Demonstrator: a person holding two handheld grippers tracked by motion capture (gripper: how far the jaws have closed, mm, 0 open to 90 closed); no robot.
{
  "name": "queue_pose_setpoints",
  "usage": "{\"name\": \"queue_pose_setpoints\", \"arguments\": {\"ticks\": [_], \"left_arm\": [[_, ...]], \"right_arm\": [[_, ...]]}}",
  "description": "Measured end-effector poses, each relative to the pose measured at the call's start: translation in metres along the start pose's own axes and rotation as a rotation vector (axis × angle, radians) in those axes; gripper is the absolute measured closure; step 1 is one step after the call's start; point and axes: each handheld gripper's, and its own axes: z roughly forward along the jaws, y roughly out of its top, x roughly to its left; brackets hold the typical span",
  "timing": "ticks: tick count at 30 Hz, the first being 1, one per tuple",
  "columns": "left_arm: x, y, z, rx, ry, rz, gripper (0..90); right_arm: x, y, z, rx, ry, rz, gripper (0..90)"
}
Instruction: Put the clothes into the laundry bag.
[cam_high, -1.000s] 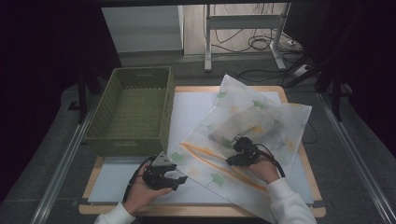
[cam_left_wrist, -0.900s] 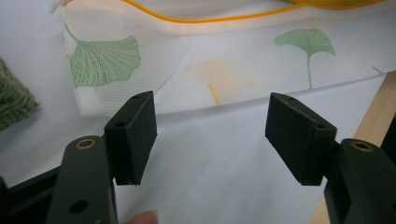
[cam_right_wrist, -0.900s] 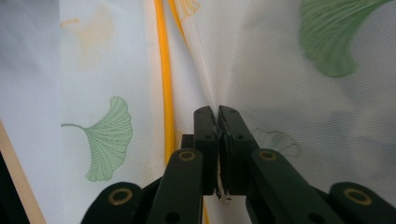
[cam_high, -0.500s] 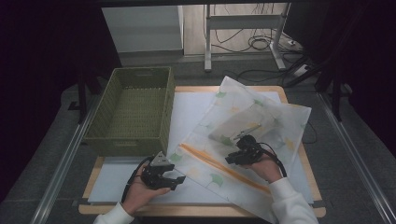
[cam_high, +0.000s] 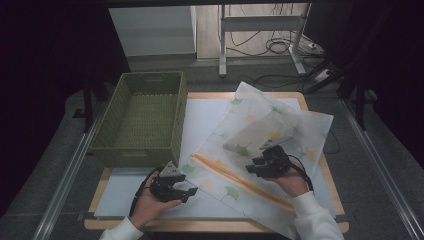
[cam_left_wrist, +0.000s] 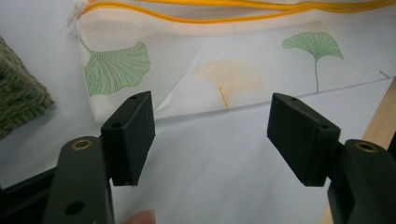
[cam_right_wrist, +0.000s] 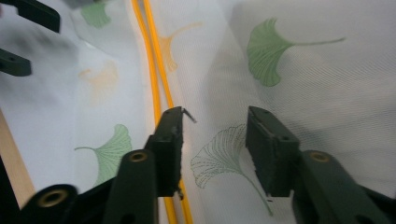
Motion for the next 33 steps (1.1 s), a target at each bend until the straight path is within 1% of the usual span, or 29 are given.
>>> {"name": "queue_pose_setpoints", "arguments": {"ticks": [3, 5, 8, 12, 18, 22, 26, 28, 33], "left_arm": [[0.001, 0.0, 0.0, -0.002, 0.0, -0.005, 31.2], [0.002, 0.0, -0.001, -0.006, 0.001, -0.007, 31.2], [0.003, -0.001, -0.001, -0.004, 0.002, -0.011, 31.2], [0.003, -0.002, -0.001, 0.001, 0.005, -0.008, 31.1], [0.003, -0.003, -0.001, -0.002, 0.008, -0.018, 31.1], [0.002, -0.004, 0.0, -0.002, 0.014, -0.017, 31.1], [0.001, -0.006, 0.0, -0.001, 0.014, -0.014, 31.1], [0.001, -0.006, -0.001, -0.003, 0.016, -0.013, 31.1], [0.001, -0.009, -0.003, -0.005, 0.02, -0.017, 31.2]], "right_arm": [[0.001, -0.004, -0.007, -0.043, -0.02, 0.002, 47.9], [0.0, -0.006, -0.01, -0.063, -0.03, 0.012, 45.2], [-0.001, -0.007, -0.011, -0.069, -0.037, 0.028, 40.7], [-0.001, -0.012, -0.014, -0.084, -0.044, 0.039, 35.2], [0.0, -0.021, -0.024, -0.138, -0.07, 0.046, 29.4], [0.002, -0.03, -0.028, -0.168, -0.071, 0.043, 28.2], [0.001, -0.04, -0.031, -0.167, -0.075, 0.038, 27.8], [0.0, -0.046, -0.034, -0.168, -0.088, 0.038, 27.8], [-0.002, -0.064, -0.041, -0.171, -0.112, 0.063, 27.8]]}}
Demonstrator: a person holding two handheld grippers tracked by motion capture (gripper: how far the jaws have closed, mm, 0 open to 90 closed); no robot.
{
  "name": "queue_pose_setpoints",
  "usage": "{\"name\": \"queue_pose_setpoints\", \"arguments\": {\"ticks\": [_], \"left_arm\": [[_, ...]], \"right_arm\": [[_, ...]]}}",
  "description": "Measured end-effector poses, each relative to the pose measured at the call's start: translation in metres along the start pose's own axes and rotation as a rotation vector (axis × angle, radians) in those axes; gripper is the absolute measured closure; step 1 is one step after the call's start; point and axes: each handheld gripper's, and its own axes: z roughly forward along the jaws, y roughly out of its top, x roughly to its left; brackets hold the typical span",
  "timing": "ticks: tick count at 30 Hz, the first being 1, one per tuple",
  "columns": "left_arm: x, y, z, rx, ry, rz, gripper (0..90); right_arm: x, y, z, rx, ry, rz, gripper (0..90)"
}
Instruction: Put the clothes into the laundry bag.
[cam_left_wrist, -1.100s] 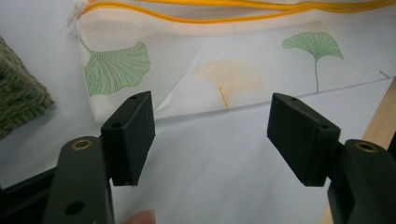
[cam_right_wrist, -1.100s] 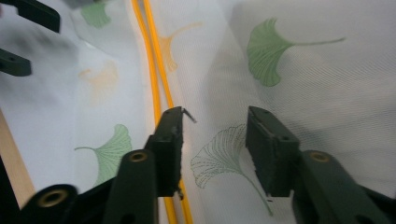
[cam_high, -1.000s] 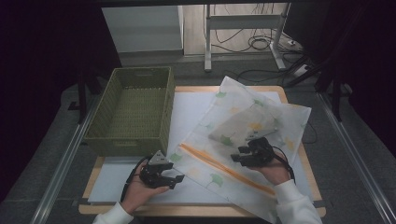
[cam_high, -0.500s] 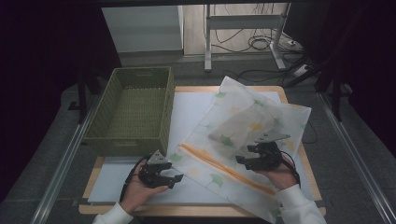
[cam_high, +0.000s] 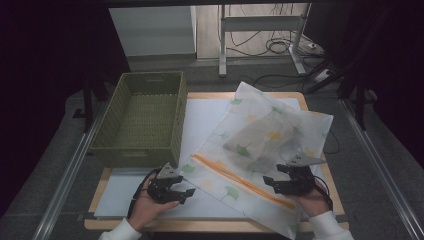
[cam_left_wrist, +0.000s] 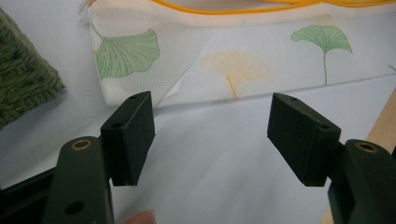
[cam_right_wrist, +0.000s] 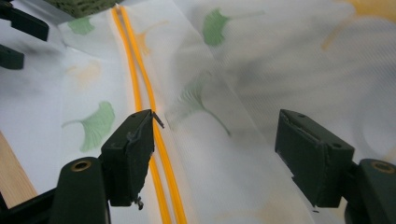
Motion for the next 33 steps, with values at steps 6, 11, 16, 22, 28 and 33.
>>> {"name": "queue_pose_setpoints", "arguments": {"ticks": [6, 11, 16, 22, 28, 33], "left_arm": [[0.002, -0.003, -0.002, 0.001, 0.005, -0.007, 31.2], [0.003, -0.006, -0.003, 0.005, 0.008, -0.011, 31.2], [0.004, -0.008, -0.004, 0.004, 0.012, -0.014, 31.2], [0.005, -0.008, -0.003, 0.009, 0.016, -0.014, 31.2], [0.005, -0.008, -0.003, 0.008, 0.017, -0.013, 31.1], [0.006, -0.008, -0.003, 0.006, 0.019, -0.013, 31.0]], "right_arm": [[-0.007, -0.022, -0.008, 0.001, -0.039, 0.029, 27.8], [-0.012, -0.036, -0.011, 0.014, -0.064, 0.062, 27.8], [-0.012, -0.041, -0.012, 0.012, -0.071, 0.067, 27.8], [-0.014, -0.044, -0.015, 0.007, -0.079, 0.069, 27.8], [-0.014, -0.044, -0.015, 0.004, -0.08, 0.07, 27.8], [-0.014, -0.042, -0.017, -0.004, -0.074, 0.07, 27.8]]}}
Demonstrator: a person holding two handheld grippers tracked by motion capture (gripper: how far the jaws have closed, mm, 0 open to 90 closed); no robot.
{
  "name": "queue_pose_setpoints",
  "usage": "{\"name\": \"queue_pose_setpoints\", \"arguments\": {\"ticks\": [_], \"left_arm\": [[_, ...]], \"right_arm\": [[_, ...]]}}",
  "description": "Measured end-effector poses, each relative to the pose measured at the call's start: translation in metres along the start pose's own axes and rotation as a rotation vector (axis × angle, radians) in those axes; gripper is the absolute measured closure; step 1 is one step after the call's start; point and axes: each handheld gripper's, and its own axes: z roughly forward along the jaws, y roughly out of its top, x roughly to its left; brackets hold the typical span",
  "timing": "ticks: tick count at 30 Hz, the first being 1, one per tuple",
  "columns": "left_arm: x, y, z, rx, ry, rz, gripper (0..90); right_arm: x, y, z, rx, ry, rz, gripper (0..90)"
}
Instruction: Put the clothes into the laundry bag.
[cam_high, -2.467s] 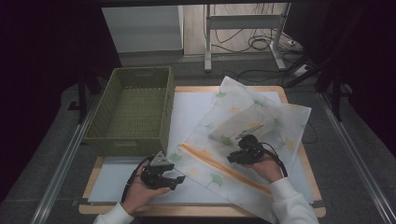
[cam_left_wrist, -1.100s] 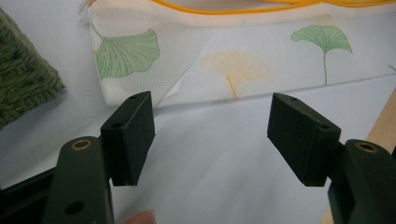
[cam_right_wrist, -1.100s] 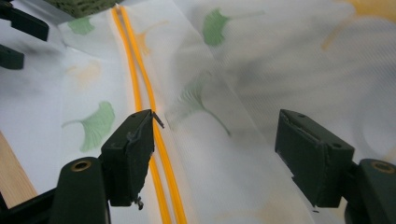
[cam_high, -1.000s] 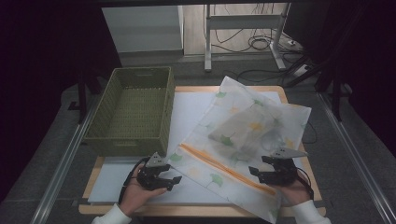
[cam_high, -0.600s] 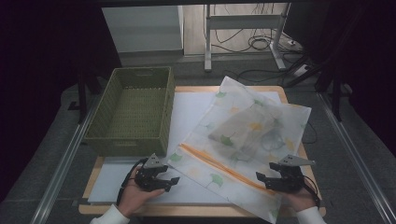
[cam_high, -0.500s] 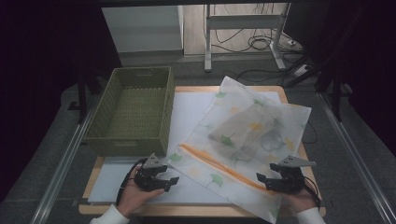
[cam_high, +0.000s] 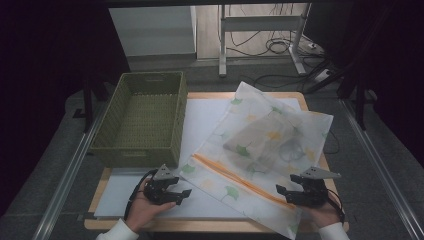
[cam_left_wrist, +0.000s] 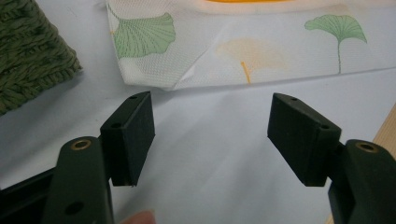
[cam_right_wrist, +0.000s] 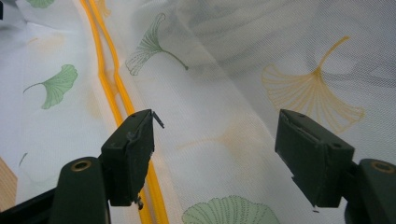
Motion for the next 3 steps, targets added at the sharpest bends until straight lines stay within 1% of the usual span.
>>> {"name": "queue_pose_setpoints", "arguments": {"ticks": [3], "left_arm": [[0.0008, 0.0002, 0.0001, -0.002, 0.0, -0.002, 30.9]], "right_arm": [[0.0001, 0.0003, 0.0, 0.001, 0.003, -0.003, 27.7]]}}
